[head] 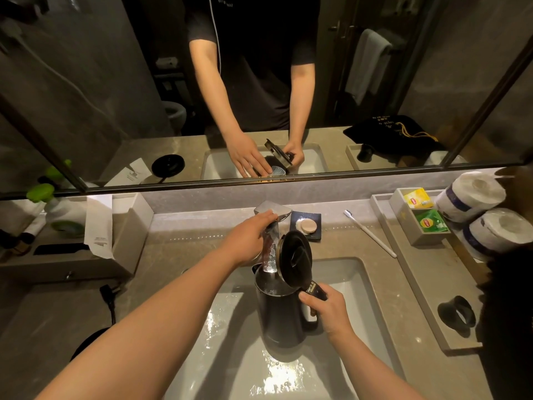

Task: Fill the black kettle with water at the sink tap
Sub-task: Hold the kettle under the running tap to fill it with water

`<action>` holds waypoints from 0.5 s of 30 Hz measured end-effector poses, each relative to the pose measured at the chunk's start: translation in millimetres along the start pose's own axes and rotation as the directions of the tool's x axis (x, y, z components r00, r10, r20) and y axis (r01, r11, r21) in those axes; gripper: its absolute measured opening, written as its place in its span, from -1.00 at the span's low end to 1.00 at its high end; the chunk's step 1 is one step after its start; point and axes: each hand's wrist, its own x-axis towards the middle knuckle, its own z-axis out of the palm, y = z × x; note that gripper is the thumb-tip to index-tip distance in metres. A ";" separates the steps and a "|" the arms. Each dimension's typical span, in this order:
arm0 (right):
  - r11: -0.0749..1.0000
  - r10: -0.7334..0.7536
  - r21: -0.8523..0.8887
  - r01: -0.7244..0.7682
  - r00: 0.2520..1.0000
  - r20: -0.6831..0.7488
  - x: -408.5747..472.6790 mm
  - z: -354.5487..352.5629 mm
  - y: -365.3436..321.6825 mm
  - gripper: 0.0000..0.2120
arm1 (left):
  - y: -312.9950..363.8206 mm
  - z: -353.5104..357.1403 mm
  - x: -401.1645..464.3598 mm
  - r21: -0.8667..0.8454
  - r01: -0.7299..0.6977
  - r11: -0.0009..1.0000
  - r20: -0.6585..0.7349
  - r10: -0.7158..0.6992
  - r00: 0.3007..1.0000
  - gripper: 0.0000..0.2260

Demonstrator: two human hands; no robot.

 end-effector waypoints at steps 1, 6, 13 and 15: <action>1.000 0.000 0.000 0.000 1.000 0.002 -0.1 -0.1 -0.1 -0.81 | 0.0 -0.4 -0.3 -0.006 -0.003 1.000 0.004 0.003 1.000 -0.48; 1.000 0.003 0.006 -0.003 1.000 0.006 -0.5 -0.2 -0.4 -0.79 | 0.0 -1.1 -1.5 0.006 -0.012 1.000 0.023 0.012 1.000 -0.44; 1.000 0.014 0.008 -0.014 1.000 0.017 0.6 0.0 -0.8 -0.82 | -1.9 -0.7 -2.7 0.018 -0.019 1.000 0.034 0.019 0.999 -0.43; 1.000 0.012 0.002 -0.012 1.000 0.021 0.8 0.7 -0.4 -0.81 | -3.1 0.1 -2.8 0.016 -0.014 1.000 0.033 0.014 0.999 -0.44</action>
